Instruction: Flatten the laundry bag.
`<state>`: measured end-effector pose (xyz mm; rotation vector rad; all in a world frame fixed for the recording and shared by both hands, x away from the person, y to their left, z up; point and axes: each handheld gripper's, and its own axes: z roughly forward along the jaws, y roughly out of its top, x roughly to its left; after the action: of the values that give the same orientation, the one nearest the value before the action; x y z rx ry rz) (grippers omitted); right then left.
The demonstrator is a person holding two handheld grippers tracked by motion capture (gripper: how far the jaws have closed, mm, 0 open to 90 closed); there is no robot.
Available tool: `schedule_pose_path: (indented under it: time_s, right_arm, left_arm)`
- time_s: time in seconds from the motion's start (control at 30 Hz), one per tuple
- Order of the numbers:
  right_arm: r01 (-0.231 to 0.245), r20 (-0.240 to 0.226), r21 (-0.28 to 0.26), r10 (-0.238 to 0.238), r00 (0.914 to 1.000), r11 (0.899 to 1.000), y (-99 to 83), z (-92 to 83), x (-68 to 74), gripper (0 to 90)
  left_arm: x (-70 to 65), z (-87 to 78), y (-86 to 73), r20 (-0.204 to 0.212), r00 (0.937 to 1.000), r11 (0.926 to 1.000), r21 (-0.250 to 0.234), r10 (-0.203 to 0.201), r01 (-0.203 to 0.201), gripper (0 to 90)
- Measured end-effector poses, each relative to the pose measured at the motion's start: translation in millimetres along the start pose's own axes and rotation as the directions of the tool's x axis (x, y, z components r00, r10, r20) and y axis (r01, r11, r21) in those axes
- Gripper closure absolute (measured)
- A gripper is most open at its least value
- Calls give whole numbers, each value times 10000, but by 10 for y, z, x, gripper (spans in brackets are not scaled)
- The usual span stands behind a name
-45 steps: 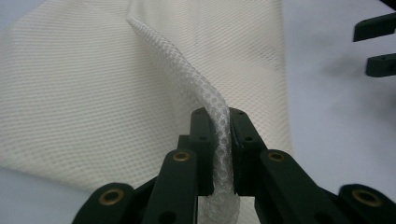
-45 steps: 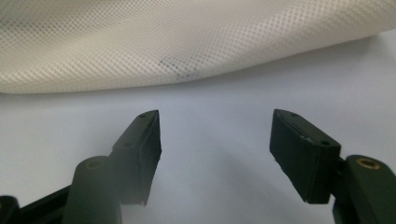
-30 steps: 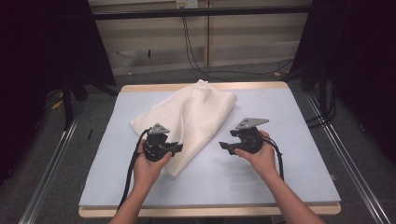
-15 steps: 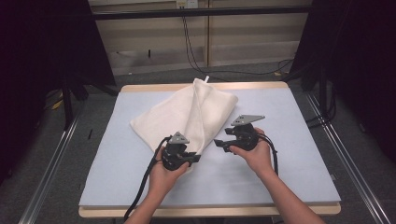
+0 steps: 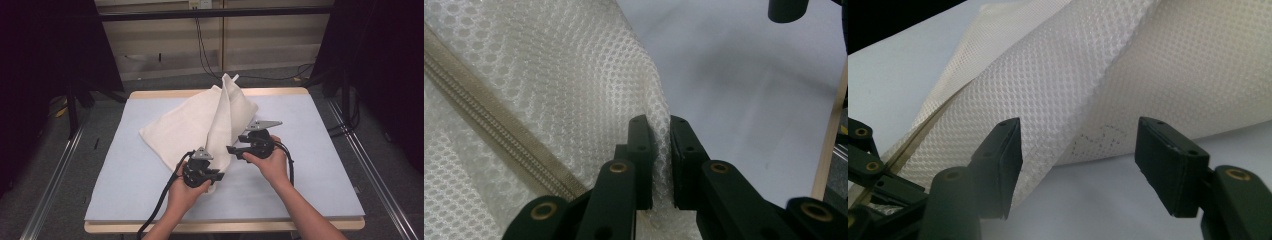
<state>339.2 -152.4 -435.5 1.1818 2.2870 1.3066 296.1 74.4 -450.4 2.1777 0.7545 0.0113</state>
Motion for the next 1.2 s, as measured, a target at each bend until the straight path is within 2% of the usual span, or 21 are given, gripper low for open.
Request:
schedule_pose_path:
  time_s: [0.07, 0.1, 0.17, 0.2, 0.23, 0.27, 0.3, 0.37, 0.4, 0.5, 0.57, 0.6, 0.63, 0.67, 0.7, 0.77, 0.87, 1.0, 1.07, 1.2]
  right_arm:
    - [-64, -134, 74, 65, 9999, 10000, -10, 24, -7, 381]
    - [-57, -333, 81, 60, 9994, 10000, -11, 38, 4, 453]
    - [-8, -474, 36, 10, 9989, 10000, -11, 47, 24, 527]
    - [-8, -474, 36, 10, 9989, 10000, -11, 47, 24, 527]
    - [19, -678, 143, -9, 9977, 9999, -11, 54, 43, 614]
    - [21, -710, 176, -8, 9975, 9998, -11, 56, 50, 659]
    - [21, -710, 176, -8, 9975, 9998, -11, 56, 50, 659]
    - [63, -827, 331, -35, 9966, 9994, -10, 33, 46, 812]
    - [69, -881, 357, -37, 9961, 9993, -8, 21, 40, 834]
    - [174, -862, 393, -139, 9962, 9991, -7, -2, 35, 848]
    - [184, -841, 385, -152, 9963, 9991, -30, -31, 41, 851]
    - [184, -841, 385, -152, 9963, 9991, -30, -31, 41, 851]
    - [118, -870, 388, -83, 9962, 9992, -60, -54, 32, 852]
    - [118, -870, 388, -83, 9962, 9992, -60, -54, 32, 852]
    - [-51, -922, 408, 89, 9957, 9992, -104, -78, 16, 852]
    - [-134, -934, 531, 183, 9955, 9985, -151, -96, -2, 852]
    - [-267, -942, 546, 318, 9950, 9981, -217, -126, -21, 852]
    - [-537, -860, 676, 594, 9945, 9963, -284, -174, -61, 852]
    - [-556, -865, 677, 614, 9944, 9962, -297, -184, -71, 852]
    - [-740, -860, 653, 795, 9931, 9951, -376, -251, -106, 851]
  left_arm:
    - [-6, -16, -2, 16, 10000, 10000, 38, 17, -17, 820]
    - [-12, -21, -5, 32, 10000, 10000, 41, 24, -24, 819]
    - [-20, -20, -4, 86, 9999, 10000, -14, 52, -52, 818]
    - [-20, -20, -4, 86, 9999, 10000, -14, 52, -52, 818]
    - [-29, -21, -7, 91, 9999, 9999, 60, 136, -137, 817]
    - [-29, -21, -7, 91, 9999, 9999, 60, 136, -137, 817]
    - [-30, -19, -11, 132, 9998, 9999, 23, 130, -130, 817]
    - [-29, -25, -17, 152, 9998, 9999, 38, 136, -137, 813]
    - [-29, -25, -17, 152, 9998, 9999, 38, 136, -137, 809]
    - [-13, -32, -20, 200, 9997, 9999, 102, 121, -123, 789]
    - [12, -34, -31, 175, 9998, 10000, -76, 9, -7, 733]
    - [24, -43, -34, 290, 9995, 9998, -176, -85, 90, 733]
    - [37, -57, -33, 373, 9992, 9997, -196, -121, 129, 671]
    - [45, -77, -31, 377, 9993, 9998, -202, -73, 81, 671]
    - [56, -97, -34, 612, 9980, 9995, -278, -162, 179, 626]
    - [64, -120, -29, 594, 9982, 9999, -97, -118, 124, 608]
    - [77, -149, -32, 689, 9974, 9995, -231, -206, 223, 573]
    - [87, -193, -22, 585, 9981, 9996, -221, -171, 185, 507]
    - [113, -201, -20, 512, 9982, 9991, -284, -308, 323, 494]
    - [154, -245, -2, 292, 9990, 9987, -363, -342, 353, 400]
